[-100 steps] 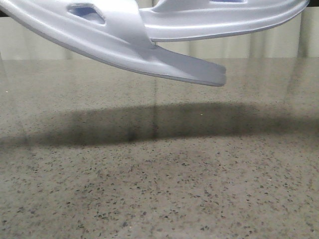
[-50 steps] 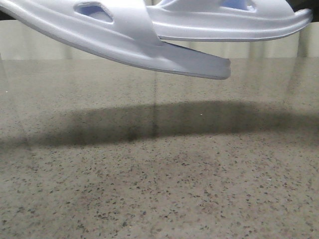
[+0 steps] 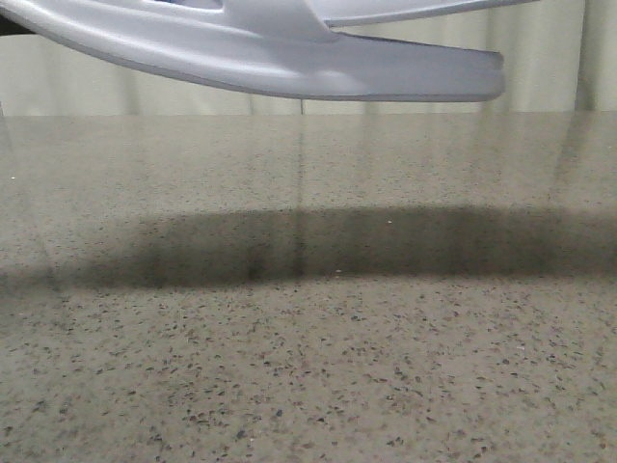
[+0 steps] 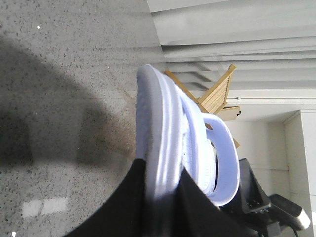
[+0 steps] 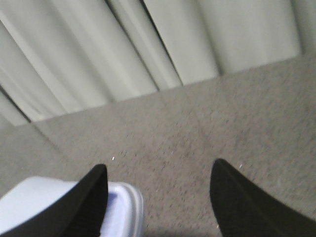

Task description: Insert blue slippers together front up

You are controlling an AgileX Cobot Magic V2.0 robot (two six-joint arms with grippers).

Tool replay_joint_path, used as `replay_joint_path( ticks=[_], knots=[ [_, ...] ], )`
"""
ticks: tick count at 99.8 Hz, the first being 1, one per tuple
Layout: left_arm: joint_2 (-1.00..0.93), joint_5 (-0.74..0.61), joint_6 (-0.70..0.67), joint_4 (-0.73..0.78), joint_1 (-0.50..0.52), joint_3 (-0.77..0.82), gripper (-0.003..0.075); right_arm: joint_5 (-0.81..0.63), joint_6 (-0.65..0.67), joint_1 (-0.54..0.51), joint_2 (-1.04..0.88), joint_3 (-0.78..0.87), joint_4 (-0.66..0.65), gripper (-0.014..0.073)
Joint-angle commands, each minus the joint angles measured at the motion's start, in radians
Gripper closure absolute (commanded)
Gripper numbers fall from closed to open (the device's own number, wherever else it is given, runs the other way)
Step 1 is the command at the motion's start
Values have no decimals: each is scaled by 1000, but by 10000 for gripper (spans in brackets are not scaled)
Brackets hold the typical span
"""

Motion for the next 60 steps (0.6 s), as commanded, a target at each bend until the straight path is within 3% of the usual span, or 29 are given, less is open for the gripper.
replay_joint_path(
  ticks=[1, 19, 60],
  knots=[
    [-6, 52, -3, -79, -11, -37, 704, -96, -22, 0, -68, -26, -13, 201],
    [-6, 36, -3, -78, -11, -37, 704, -175, -22, 0, -180, -26, -46, 201],
    [80, 33, 53, -78, -11, -37, 704, -123, -22, 0, -208, -26, -46, 201]
  ],
)
